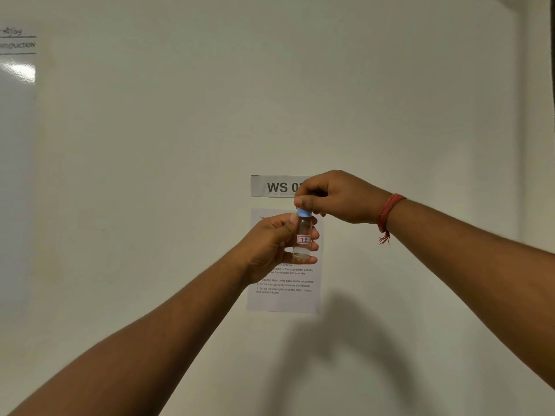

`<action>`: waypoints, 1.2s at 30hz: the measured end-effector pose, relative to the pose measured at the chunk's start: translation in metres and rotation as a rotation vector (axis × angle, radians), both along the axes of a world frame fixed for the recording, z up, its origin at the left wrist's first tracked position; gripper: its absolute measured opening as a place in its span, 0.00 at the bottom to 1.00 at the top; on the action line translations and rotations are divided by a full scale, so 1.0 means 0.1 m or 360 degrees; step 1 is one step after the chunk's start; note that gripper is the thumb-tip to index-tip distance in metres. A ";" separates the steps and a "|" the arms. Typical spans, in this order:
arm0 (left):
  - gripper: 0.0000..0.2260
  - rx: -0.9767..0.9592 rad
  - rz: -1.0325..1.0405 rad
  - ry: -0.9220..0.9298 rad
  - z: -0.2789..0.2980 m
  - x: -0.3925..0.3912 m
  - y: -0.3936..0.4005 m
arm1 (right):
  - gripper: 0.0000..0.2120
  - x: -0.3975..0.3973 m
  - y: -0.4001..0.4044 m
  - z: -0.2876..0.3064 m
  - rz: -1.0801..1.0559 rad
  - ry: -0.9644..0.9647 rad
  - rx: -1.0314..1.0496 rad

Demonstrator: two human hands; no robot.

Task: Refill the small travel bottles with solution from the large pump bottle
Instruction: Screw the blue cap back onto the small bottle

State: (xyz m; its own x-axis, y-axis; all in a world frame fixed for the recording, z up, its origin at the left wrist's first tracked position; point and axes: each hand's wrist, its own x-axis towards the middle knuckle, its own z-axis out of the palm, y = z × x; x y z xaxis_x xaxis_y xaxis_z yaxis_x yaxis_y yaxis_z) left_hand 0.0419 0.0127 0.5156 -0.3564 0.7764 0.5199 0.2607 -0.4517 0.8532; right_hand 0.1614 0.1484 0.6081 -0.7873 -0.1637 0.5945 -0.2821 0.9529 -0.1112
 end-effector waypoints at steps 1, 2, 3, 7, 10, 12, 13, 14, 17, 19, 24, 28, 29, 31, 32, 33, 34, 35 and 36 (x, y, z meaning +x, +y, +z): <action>0.19 0.0001 0.0001 0.0002 0.00 0.00 0.00 | 0.10 0.00 0.00 0.00 0.0006 -0.0001 0.0005; 0.19 0.0001 0.0002 0.0001 -0.01 0.00 0.00 | 0.09 0.00 0.00 0.00 0.0013 -0.0006 0.0007; 0.20 0.0003 -0.0001 -0.0002 -0.01 0.00 0.00 | 0.09 0.00 0.01 0.00 0.0020 -0.0016 0.0011; 0.20 0.0011 -0.0002 -0.0012 -0.01 -0.01 -0.01 | 0.09 -0.01 0.03 0.01 0.0015 -0.0038 0.0038; 0.19 0.0017 0.0017 -0.0016 -0.03 0.00 0.01 | 0.11 -0.01 0.06 0.03 0.0006 -0.0033 0.0009; 0.19 0.0017 0.0034 -0.0038 -0.03 0.00 0.03 | 0.13 -0.02 0.06 0.03 -0.0013 0.0013 -0.0009; 0.20 0.0016 0.0041 -0.0048 -0.03 0.00 0.03 | 0.13 -0.03 0.06 0.04 -0.0030 0.0052 -0.0011; 0.19 0.0016 0.0046 -0.0056 -0.03 -0.01 0.03 | 0.13 -0.04 0.06 0.04 -0.0052 0.0081 0.0001; 0.17 0.0022 0.0061 -0.0054 -0.05 -0.03 0.04 | 0.10 -0.06 0.06 0.02 -0.0072 0.0051 0.0047; 0.16 0.0019 0.0067 -0.0054 -0.06 -0.03 0.05 | 0.07 -0.06 0.07 0.01 -0.0047 0.0032 0.0044; 0.17 0.0010 0.0071 -0.0053 -0.08 -0.02 0.07 | 0.04 -0.07 0.07 -0.03 -0.0006 0.0035 0.0048; 0.16 0.0010 0.0086 -0.0079 -0.08 -0.04 0.07 | 0.08 -0.10 0.07 -0.02 -0.0024 0.0109 0.0040; 0.16 0.0007 0.0091 -0.0078 -0.08 -0.04 0.07 | 0.09 -0.11 0.08 -0.02 -0.0039 0.0120 0.0039; 0.16 -0.0001 0.0105 -0.0076 -0.08 -0.06 0.07 | 0.10 -0.12 0.08 -0.02 -0.0055 0.0105 0.0047; 0.16 -0.0006 0.0112 -0.0073 -0.08 -0.06 0.07 | 0.09 -0.12 0.09 -0.02 -0.0055 0.0091 0.0047; 0.16 -0.0012 0.0116 -0.0070 -0.09 -0.06 0.07 | 0.07 -0.13 0.09 -0.03 -0.0053 0.0079 0.0043; 0.16 -0.0016 0.0115 -0.0067 -0.10 -0.07 0.08 | 0.06 -0.13 0.09 -0.03 -0.0049 0.0070 0.0041; 0.17 -0.0018 0.0110 -0.0065 -0.11 -0.07 0.08 | 0.05 -0.13 0.09 -0.04 -0.0040 0.0063 0.0042; 0.17 -0.0019 0.0104 -0.0060 -0.11 -0.07 0.08 | 0.04 -0.13 0.09 -0.04 -0.0026 0.0056 0.0045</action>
